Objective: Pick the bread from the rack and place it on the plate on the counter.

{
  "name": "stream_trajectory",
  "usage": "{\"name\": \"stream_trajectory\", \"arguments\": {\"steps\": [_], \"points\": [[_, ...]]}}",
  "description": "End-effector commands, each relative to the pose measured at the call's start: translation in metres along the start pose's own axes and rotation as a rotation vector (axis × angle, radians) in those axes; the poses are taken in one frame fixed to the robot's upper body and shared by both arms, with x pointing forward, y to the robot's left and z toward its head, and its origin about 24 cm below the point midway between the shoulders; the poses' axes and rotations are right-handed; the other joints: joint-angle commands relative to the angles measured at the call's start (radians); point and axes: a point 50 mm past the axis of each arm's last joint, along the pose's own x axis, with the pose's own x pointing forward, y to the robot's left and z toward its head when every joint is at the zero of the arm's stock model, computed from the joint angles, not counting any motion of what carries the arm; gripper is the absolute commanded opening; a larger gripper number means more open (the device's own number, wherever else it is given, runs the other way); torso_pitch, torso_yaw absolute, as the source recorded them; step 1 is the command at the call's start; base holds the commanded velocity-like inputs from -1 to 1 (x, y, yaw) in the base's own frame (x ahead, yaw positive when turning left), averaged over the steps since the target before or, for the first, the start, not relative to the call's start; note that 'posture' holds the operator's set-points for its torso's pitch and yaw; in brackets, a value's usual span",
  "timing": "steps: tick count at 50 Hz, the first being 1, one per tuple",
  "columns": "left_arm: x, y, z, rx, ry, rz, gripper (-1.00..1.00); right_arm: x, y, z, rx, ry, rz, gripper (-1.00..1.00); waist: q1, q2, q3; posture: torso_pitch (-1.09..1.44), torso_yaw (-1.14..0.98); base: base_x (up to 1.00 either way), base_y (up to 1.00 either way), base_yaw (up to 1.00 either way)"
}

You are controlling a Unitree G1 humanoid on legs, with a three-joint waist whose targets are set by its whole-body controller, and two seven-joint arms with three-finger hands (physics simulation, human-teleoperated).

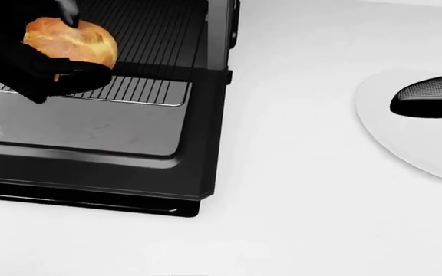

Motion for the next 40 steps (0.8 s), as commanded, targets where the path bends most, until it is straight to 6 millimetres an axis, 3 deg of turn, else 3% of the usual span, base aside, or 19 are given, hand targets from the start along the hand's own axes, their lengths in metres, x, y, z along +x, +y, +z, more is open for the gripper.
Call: {"name": "stream_trajectory", "arguments": {"steps": [1, 9, 18, 26, 40], "points": [[-0.008, 0.005, 0.026, 0.025, -0.099, 0.021, -1.00, -0.001, -0.003, 0.011, -0.002, -0.064, -0.020, 1.00, 0.000, 0.000, -0.028, 0.00, 0.00, 0.00, 0.00, 0.00], [-0.008, -0.003, 0.052, 0.046, -0.160, -0.024, -1.00, -0.003, -0.007, 0.016, -0.004, -0.073, -0.033, 1.00, 0.004, -0.011, -0.016, 0.00, 0.00, 0.00, 0.00, 0.00], [-0.007, -0.016, 0.099, 0.073, -0.284, -0.108, -1.00, -0.006, -0.011, 0.018, -0.011, -0.073, -0.046, 1.00, 0.010, -0.026, -0.009, 0.00, 0.00, 0.00, 0.00, 0.00], [0.000, -0.027, 0.103, 0.107, -0.298, -0.125, -1.00, -0.007, -0.017, 0.025, -0.019, -0.080, -0.058, 1.00, 0.004, -0.031, -0.007, 0.00, -0.03, 0.00, 0.00, 0.00], [-0.005, -0.037, 0.115, 0.113, -0.313, -0.154, -1.00, -0.010, -0.024, 0.034, -0.026, -0.090, -0.078, 1.00, -0.030, -0.044, -0.006, 0.00, -0.10, 0.00, 0.00, 0.00]]}}
